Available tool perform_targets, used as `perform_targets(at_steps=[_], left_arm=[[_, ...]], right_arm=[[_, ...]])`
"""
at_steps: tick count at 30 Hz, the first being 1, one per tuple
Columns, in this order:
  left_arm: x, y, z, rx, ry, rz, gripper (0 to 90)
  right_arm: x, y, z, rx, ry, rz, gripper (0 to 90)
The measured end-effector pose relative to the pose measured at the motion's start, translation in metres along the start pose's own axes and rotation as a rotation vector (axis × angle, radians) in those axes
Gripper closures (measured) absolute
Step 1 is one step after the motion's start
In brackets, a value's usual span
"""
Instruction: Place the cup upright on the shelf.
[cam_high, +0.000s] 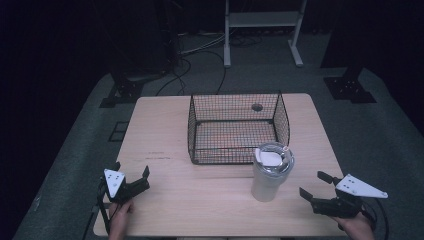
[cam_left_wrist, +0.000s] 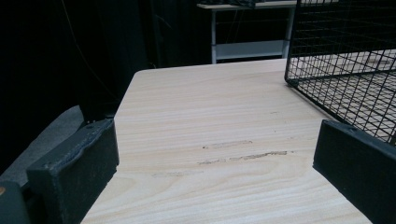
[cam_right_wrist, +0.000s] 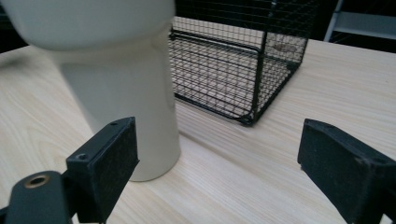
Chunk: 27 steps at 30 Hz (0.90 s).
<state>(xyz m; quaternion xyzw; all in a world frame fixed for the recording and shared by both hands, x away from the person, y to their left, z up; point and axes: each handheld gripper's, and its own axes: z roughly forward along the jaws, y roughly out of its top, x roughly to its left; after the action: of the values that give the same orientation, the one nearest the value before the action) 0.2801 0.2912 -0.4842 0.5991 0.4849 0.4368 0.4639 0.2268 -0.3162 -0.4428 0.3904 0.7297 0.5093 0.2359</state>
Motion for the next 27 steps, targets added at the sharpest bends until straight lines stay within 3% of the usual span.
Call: perform_targets(at_steps=[12,27], left_arm=[[0.000,0.000,0.000,0.000,0.001,-0.001,0.0],[0.000,0.000,-0.001,-0.002,-0.004,0.005,0.0]], right_arm=[[0.028,0.016,0.011,0.025,0.088,-0.083,10.7],[0.041,0.019,0.029,0.044,0.149,-0.101,6.3]])
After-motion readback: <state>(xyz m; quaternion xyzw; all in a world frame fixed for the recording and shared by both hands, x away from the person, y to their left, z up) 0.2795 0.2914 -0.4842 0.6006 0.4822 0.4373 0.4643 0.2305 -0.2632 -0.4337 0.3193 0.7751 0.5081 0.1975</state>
